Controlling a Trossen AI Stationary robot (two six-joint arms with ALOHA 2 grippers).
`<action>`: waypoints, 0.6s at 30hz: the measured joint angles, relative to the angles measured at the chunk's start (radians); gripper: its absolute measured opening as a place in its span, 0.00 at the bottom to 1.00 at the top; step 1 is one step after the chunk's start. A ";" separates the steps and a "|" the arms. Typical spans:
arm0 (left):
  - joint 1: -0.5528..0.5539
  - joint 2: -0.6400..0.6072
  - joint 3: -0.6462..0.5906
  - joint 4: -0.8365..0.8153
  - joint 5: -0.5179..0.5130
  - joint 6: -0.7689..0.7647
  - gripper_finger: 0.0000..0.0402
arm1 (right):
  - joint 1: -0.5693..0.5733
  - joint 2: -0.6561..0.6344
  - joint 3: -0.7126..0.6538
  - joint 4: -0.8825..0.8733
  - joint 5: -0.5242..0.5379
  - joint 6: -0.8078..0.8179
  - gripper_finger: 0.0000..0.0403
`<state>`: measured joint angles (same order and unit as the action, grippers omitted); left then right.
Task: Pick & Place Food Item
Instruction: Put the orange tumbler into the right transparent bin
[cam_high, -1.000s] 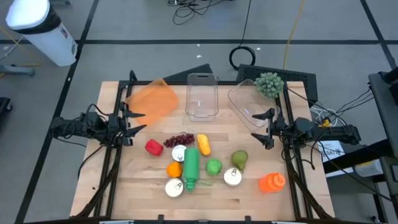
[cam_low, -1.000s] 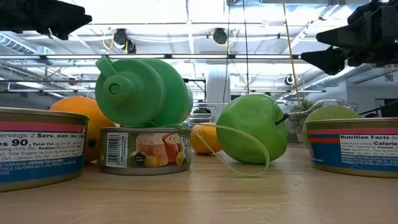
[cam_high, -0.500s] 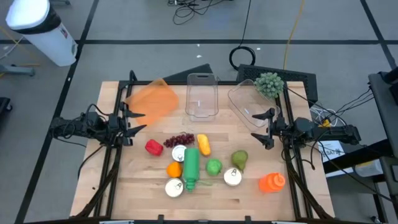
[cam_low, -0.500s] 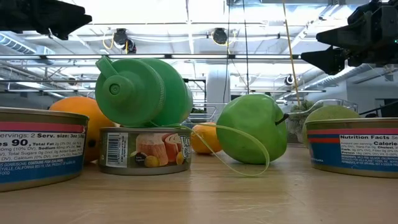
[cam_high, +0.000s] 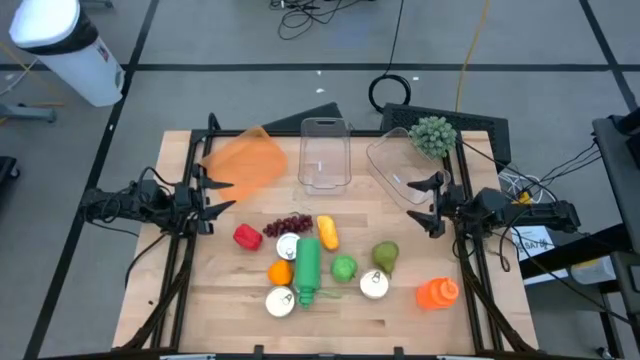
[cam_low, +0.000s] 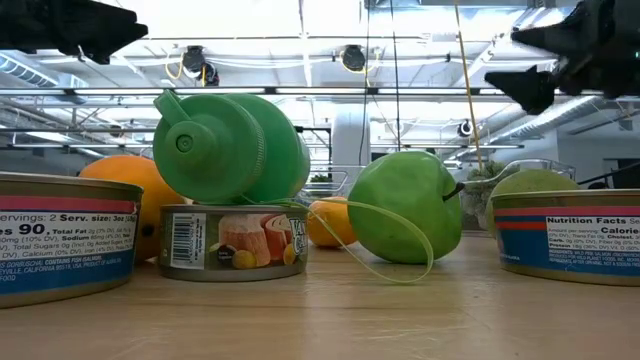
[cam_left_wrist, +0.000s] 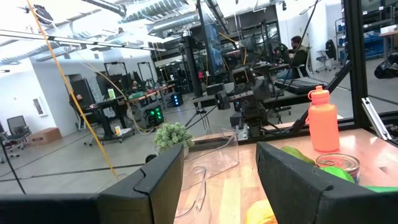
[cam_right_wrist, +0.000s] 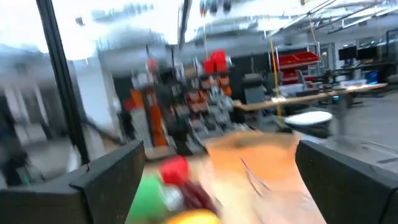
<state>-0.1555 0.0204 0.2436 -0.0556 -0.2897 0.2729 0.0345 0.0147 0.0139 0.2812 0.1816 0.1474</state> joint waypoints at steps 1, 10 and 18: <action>0.000 0.000 0.000 0.000 0.000 0.000 0.53 | 0.000 0.000 0.000 0.036 0.001 0.043 0.98; 0.000 0.000 0.000 0.000 0.000 0.000 0.53 | 0.000 0.000 0.000 0.302 0.001 0.302 0.98; 0.000 0.000 0.000 0.000 0.000 0.000 0.53 | 0.000 0.000 0.000 0.345 0.108 0.306 0.98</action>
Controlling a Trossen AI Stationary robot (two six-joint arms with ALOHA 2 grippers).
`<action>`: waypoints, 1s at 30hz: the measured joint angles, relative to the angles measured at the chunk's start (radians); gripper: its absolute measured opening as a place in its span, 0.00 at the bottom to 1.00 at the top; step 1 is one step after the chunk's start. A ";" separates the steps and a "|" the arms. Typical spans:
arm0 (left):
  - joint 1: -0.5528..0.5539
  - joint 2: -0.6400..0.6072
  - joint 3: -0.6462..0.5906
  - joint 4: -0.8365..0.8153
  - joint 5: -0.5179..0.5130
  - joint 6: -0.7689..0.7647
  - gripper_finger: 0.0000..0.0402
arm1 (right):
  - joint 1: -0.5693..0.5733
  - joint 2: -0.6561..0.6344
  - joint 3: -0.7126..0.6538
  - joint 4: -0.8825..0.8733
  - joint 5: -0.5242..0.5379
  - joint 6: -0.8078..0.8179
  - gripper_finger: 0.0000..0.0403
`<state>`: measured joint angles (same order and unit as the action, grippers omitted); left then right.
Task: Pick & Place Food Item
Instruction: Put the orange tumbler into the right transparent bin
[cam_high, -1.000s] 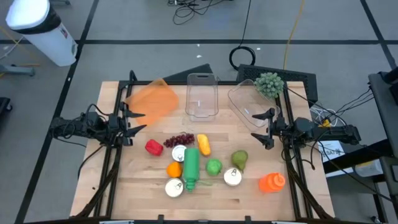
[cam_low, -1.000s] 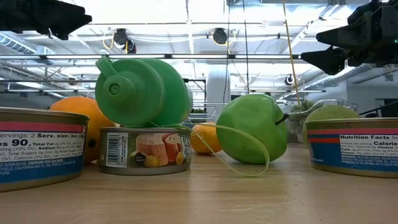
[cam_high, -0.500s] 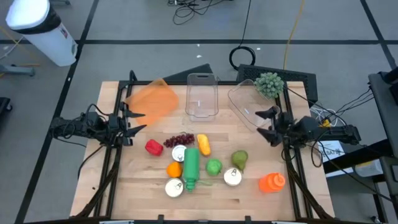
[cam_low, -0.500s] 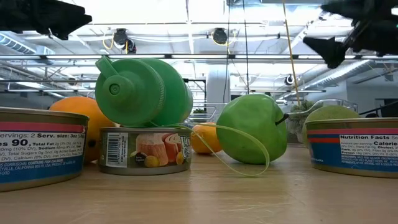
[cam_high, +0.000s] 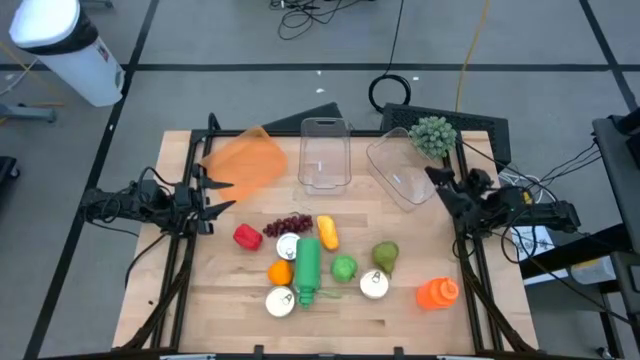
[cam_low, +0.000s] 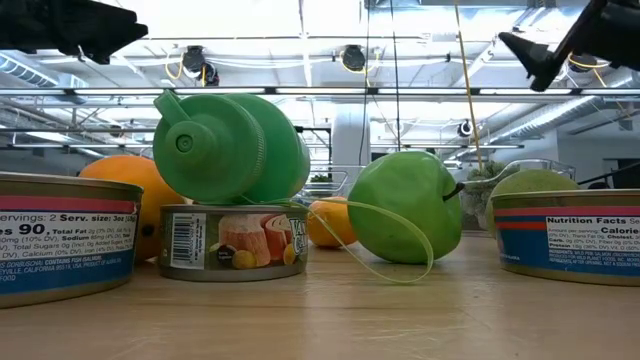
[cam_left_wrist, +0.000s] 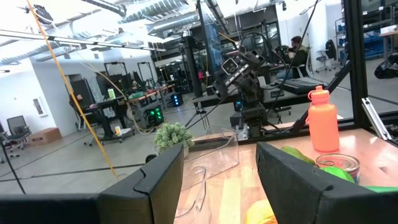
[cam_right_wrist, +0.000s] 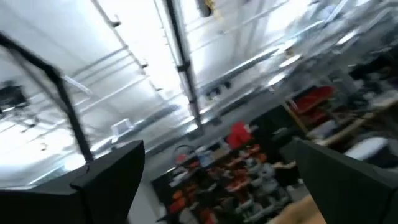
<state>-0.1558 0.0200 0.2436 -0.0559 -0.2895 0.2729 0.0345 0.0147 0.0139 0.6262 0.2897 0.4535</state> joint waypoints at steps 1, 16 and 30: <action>0.000 0.000 0.000 0.000 0.000 0.000 0.53 | 0.000 -0.001 0.000 -0.014 0.008 0.013 0.98; 0.000 0.000 0.000 0.000 0.000 0.000 0.53 | 0.000 0.002 0.002 -0.059 0.024 -0.075 0.98; 0.000 0.000 0.000 0.001 0.000 0.000 0.53 | 0.217 0.534 0.543 -0.399 -0.346 0.039 0.98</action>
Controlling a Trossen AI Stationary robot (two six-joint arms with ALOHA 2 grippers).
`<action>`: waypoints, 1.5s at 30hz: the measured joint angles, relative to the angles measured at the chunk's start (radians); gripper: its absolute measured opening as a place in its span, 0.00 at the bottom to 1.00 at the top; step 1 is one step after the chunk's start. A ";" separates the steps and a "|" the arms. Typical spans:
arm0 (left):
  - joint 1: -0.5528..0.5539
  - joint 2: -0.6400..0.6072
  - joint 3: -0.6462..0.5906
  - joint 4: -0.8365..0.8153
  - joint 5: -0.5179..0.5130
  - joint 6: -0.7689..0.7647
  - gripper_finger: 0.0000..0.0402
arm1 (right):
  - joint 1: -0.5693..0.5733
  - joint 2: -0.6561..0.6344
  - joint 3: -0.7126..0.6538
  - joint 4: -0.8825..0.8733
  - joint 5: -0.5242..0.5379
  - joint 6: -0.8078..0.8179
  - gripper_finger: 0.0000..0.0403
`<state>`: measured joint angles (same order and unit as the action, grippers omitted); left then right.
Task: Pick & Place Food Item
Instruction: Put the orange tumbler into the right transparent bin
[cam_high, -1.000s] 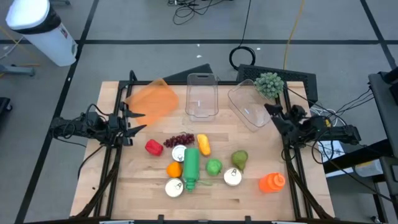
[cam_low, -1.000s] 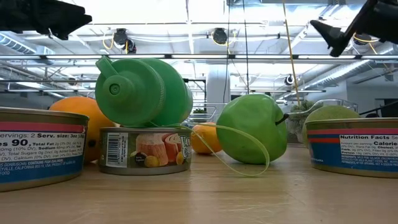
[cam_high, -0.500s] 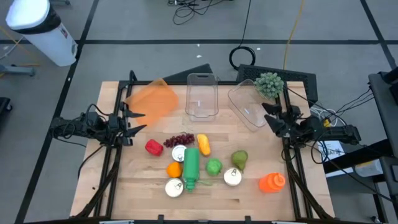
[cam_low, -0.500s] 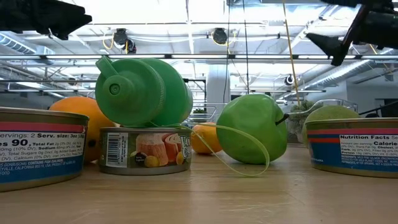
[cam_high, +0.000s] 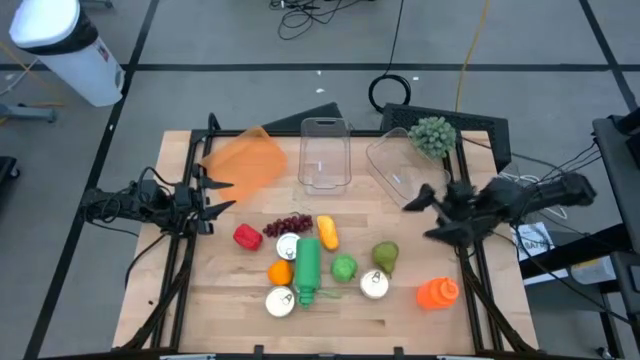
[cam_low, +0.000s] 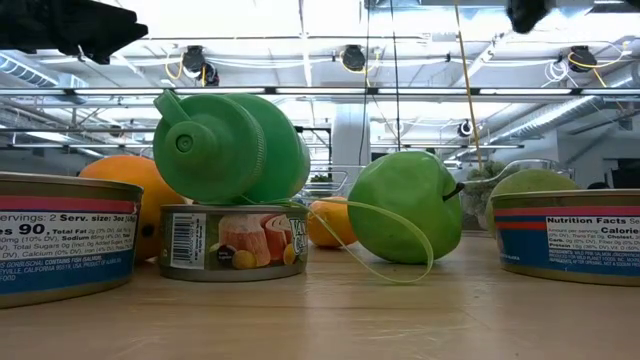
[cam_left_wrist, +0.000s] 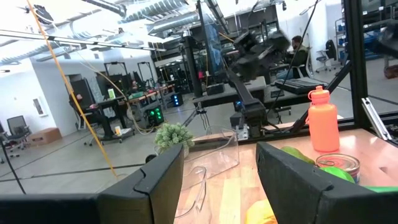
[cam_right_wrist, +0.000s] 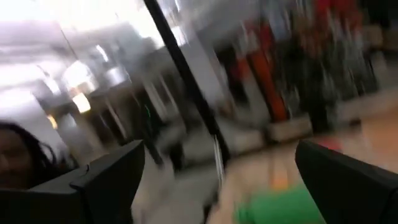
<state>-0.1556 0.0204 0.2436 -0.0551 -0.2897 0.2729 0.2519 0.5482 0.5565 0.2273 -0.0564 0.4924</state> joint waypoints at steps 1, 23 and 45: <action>0.000 0.000 0.000 0.000 0.000 0.000 0.53 | 0.022 0.067 0.084 -0.097 0.020 0.019 0.98; 0.000 0.000 0.000 0.000 0.000 0.000 0.53 | 0.339 0.812 0.986 -1.755 -0.118 1.131 0.98; 0.000 0.000 0.000 0.000 0.000 0.000 0.53 | 0.523 0.815 0.793 -1.595 -0.152 1.395 0.98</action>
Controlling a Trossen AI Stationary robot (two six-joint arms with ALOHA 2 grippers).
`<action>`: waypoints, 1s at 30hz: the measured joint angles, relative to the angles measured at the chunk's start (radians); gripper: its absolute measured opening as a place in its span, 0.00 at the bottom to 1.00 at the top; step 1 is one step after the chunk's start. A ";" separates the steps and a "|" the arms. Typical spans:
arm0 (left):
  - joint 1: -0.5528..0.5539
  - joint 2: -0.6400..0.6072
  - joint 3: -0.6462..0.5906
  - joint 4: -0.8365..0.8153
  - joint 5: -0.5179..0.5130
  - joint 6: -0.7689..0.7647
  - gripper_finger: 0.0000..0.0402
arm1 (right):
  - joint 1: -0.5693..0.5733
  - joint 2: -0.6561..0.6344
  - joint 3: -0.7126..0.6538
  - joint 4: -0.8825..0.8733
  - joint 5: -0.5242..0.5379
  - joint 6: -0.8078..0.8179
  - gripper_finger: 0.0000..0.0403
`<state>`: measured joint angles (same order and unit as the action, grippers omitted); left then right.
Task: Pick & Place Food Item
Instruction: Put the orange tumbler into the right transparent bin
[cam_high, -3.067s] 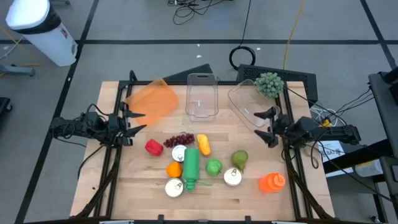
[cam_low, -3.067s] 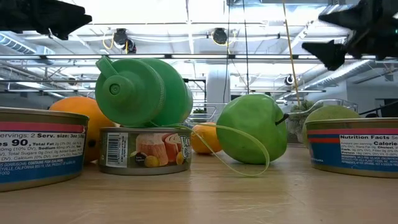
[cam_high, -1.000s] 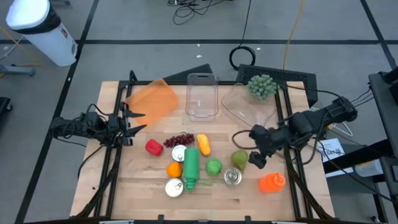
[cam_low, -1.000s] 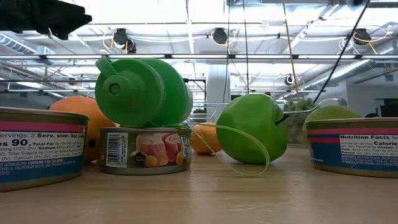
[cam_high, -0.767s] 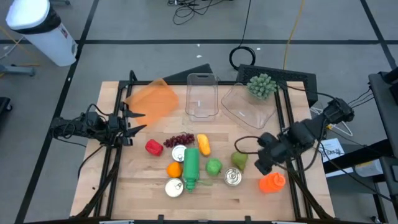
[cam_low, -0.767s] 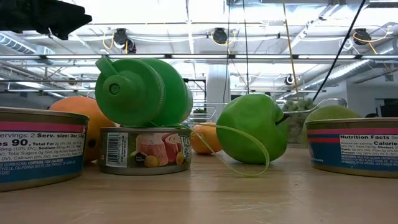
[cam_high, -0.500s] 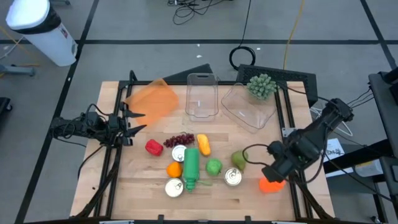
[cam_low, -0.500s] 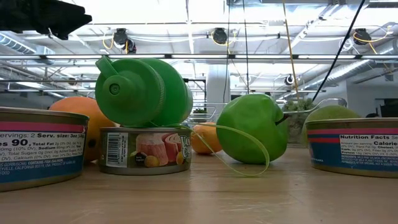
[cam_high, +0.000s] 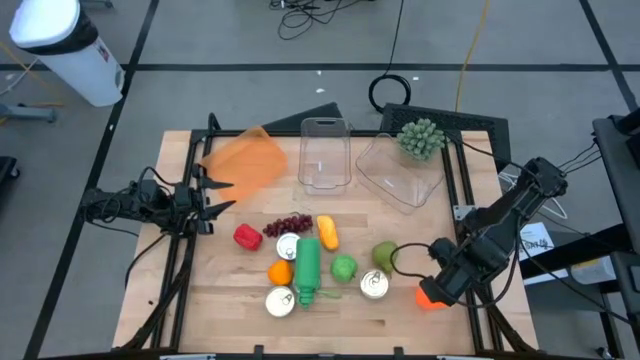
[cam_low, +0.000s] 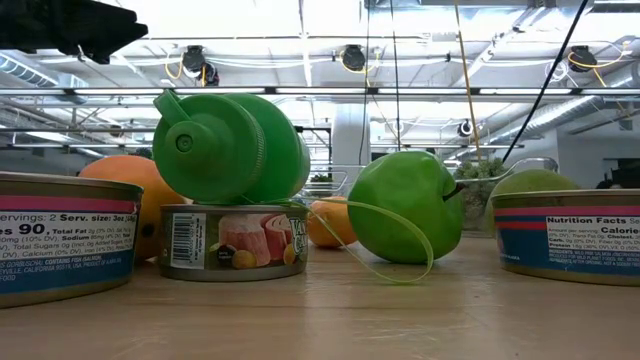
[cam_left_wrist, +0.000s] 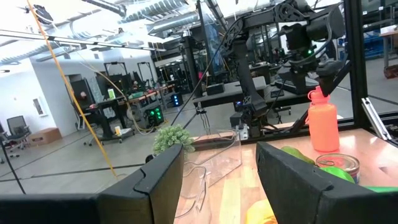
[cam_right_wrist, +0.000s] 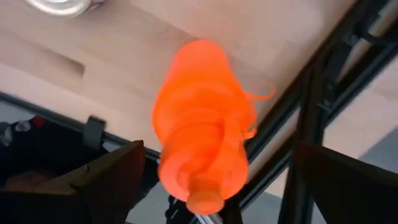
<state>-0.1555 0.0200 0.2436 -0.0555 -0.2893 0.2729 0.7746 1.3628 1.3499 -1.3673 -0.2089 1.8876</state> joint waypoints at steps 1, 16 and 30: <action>0.000 0.000 0.000 0.000 0.000 0.000 0.53 | 0.000 0.000 0.000 0.013 0.000 -0.009 0.98; 0.000 0.000 0.000 0.000 0.000 0.000 0.53 | 0.000 0.005 0.000 0.003 -0.001 0.012 0.98; 0.000 0.000 0.000 0.000 0.000 0.000 0.53 | 0.019 0.030 0.000 -0.013 -0.005 0.021 0.80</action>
<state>-0.1558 0.0204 0.2436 -0.0555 -0.2893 0.2729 0.7940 1.3930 1.3499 -1.3808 -0.2134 1.9087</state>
